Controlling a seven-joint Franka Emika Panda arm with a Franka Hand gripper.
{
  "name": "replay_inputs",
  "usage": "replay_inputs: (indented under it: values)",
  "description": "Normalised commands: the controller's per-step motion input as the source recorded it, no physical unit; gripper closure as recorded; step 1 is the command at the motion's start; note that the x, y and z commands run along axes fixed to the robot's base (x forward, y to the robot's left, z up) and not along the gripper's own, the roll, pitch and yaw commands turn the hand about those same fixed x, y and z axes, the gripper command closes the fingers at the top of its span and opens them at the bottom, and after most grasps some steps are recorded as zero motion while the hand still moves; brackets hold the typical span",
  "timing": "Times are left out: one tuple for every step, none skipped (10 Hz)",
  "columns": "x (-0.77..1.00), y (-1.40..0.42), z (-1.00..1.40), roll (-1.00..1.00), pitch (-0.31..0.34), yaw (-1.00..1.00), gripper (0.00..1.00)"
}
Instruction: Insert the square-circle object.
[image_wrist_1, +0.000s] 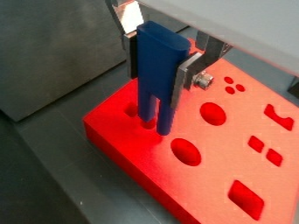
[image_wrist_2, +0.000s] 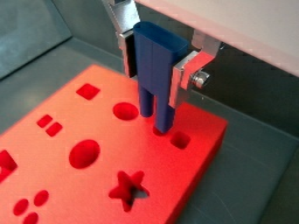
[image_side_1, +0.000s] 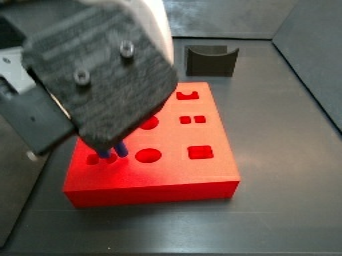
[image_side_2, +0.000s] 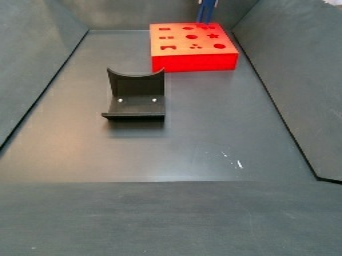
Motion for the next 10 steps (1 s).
replay_inputs:
  values:
    - [-0.15,0.00,-0.30,0.09,-0.044,0.00,1.00]
    - [-0.13,0.00,-0.23,0.02,-0.041,0.00,1.00]
    - [-0.17,0.00,-0.22,0.06,-0.057,0.00,1.00]
    - [-0.30,0.04,-0.22,0.11,-0.091,0.07,1.00]
    - [-0.26,0.00,-0.19,0.05,-0.086,0.18,1.00]
    - [-0.13,0.00,-0.25,0.06,-0.066,0.22,1.00]
    - [0.00,0.00,-0.31,0.13,-0.056,0.34,1.00]
    - [0.35,0.00,-0.81,0.11,0.110,0.29,1.00]
    - [0.52,-0.10,-0.75,0.08,0.211,0.13,1.00]
    - [0.48,-0.08,-0.75,0.00,0.251,0.00,1.00]
